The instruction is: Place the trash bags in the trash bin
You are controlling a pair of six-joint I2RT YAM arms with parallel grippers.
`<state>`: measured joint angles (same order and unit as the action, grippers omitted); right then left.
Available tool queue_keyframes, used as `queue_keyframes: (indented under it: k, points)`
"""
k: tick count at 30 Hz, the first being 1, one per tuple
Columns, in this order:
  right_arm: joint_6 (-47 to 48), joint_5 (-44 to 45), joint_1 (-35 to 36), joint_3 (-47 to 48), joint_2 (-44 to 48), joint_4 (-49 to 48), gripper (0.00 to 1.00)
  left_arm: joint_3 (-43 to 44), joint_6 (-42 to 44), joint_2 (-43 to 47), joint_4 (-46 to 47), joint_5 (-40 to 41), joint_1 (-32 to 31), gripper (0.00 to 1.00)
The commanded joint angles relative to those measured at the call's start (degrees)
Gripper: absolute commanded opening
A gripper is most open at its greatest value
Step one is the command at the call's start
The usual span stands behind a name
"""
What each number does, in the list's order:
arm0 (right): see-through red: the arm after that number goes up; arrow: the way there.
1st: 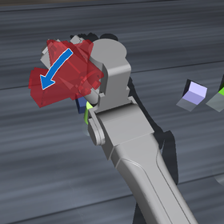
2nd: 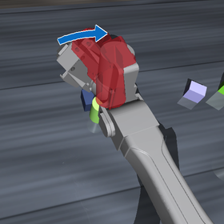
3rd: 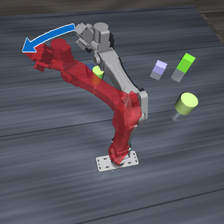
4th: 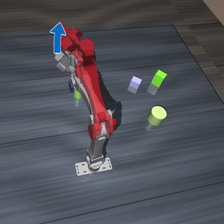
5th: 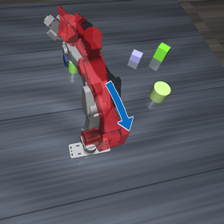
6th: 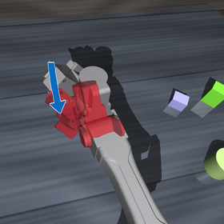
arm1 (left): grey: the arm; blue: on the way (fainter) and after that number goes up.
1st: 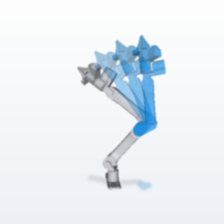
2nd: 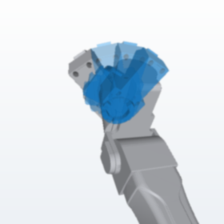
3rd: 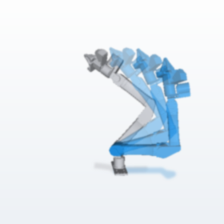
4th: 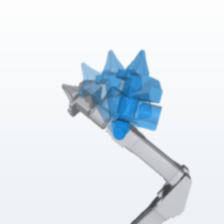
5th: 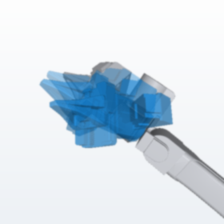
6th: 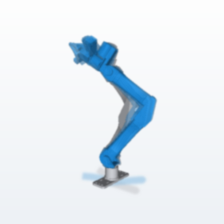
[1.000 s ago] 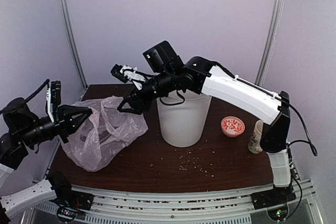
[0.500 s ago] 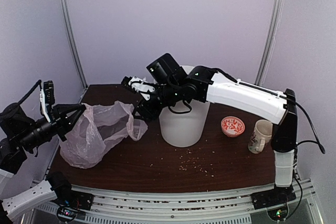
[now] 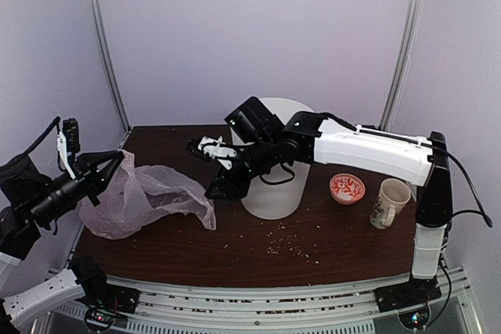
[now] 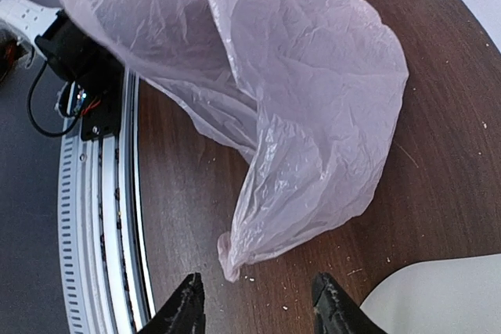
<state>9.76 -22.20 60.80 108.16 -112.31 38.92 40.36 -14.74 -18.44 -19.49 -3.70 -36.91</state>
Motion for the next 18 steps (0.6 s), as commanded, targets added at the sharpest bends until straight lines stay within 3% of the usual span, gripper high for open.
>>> queue_keyframes:
  k: [1,7,18]
  points:
    - [1.4,-3.4,0.3,-4.4,4.1,-2.4,0.5,-0.2,-1.1,0.5,2.1,1.6,0.3,0.0]
    - [-2.3,-1.8,0.9,-14.6,7.8,-10.9,0.66,-0.4,-1.8,0.2,2.2,1.6,0.3,0.0]
    - [-11.0,-2.1,5.3,-23.0,4.2,-21.3,0.73,0.2,-1.6,-1.4,2.3,2.3,0.3,0.0]
